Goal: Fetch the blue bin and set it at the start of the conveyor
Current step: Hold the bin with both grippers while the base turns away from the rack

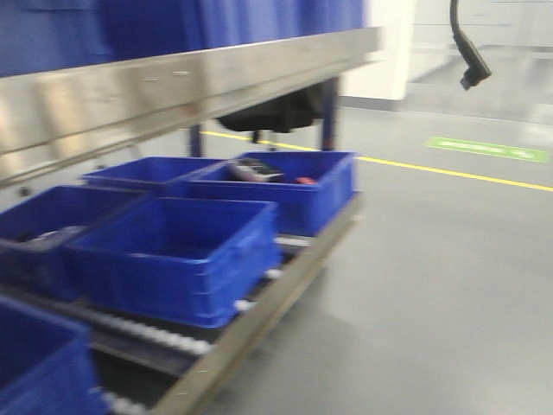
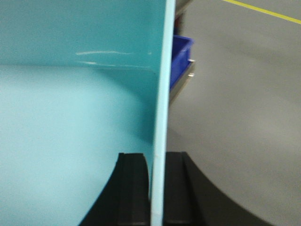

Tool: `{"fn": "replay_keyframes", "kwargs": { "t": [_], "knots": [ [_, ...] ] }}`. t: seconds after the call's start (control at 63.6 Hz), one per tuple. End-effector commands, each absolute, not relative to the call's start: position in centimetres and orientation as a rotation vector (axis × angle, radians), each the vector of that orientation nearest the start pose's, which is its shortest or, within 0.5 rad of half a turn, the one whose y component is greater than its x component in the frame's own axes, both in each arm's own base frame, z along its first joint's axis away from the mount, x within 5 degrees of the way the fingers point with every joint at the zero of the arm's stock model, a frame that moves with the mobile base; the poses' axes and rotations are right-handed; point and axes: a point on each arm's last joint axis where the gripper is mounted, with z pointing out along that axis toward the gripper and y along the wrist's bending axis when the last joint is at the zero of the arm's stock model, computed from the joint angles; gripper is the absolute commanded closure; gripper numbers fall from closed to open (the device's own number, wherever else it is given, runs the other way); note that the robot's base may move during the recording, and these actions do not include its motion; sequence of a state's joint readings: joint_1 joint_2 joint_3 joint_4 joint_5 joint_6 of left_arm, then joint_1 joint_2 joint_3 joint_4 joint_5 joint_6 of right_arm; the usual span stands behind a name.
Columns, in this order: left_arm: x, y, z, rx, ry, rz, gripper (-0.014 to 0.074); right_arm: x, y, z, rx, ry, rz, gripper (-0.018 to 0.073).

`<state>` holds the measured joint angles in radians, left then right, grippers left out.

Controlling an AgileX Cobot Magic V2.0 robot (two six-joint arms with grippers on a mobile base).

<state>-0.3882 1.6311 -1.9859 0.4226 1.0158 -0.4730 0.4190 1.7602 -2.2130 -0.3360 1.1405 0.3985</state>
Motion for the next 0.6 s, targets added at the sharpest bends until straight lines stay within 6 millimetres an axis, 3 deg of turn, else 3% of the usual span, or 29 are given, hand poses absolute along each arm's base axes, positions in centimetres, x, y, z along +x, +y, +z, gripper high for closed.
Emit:
{"fn": "replay_keyframes", "kwargs": {
  "t": [0.0,0.582],
  "knots": [
    [32.95,-10.93,49.63,-0.028,1.997,-0.088,0.0708,34.06,13.11,50.35,-0.033,2.068,0.156,0.0722],
    [32.95,-10.93,49.63,-0.028,1.997,-0.088,0.0708,34.11,12.94,50.4,-0.032,2.062,0.131,0.0722]
  ]
}}
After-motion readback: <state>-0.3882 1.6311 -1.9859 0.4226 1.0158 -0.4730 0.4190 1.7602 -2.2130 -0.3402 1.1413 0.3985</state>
